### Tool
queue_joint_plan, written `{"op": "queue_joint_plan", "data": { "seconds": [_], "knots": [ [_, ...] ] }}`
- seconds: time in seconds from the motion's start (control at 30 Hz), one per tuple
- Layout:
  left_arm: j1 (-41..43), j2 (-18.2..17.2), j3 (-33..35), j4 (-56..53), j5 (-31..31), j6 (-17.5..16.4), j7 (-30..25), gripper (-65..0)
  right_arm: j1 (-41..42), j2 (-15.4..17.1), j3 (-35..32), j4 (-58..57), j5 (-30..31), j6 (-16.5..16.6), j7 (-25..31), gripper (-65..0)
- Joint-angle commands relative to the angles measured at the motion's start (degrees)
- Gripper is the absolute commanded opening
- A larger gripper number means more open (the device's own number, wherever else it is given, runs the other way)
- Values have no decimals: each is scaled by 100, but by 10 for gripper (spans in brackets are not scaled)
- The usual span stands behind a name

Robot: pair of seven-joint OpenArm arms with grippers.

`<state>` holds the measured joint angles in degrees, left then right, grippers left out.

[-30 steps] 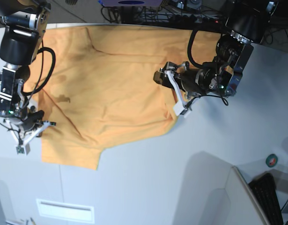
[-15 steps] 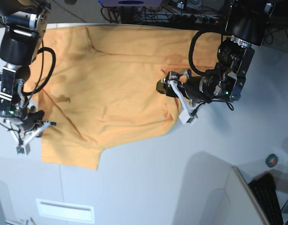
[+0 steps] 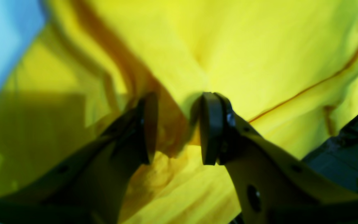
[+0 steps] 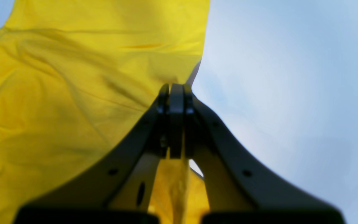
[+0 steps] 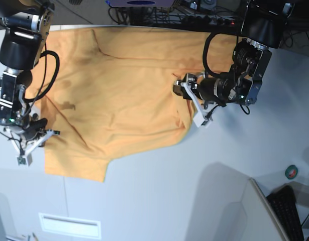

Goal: Layout the t-shirt on the table in an organized manner, then fold the t-shirt properly

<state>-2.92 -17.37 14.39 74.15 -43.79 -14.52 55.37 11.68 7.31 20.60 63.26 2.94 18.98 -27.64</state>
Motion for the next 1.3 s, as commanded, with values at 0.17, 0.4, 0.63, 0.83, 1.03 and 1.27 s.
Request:
{"op": "queue_joint_plan", "data": {
  "seconds": [0.17,0.4,0.63,0.83,1.03,1.27],
  "knots": [
    [-82,9,-28,123,-109,-20,-47,-444,128,64,10,87,53,5,131,-650],
    [-73,9,-28,115,-109,-20,-47,-451,137,64,-7,87,53,5,131,-650],
    [-91,9,-28,62,-109,-20,32,-650,146,64,2,87,53,5,131,-650],
    [-82,-26,-107,405,-100,-20,146,-650,146,64,28,87,53,5,131,-650],
    [-372,-501,-107,783,-83,-11,146,-650,164,64,28,87,53,5,131,-650],
    [-1093,-1187,-19,748,-47,-3,155,-650,331,205,-16,78,44,5,131,-650]
  ]
}}
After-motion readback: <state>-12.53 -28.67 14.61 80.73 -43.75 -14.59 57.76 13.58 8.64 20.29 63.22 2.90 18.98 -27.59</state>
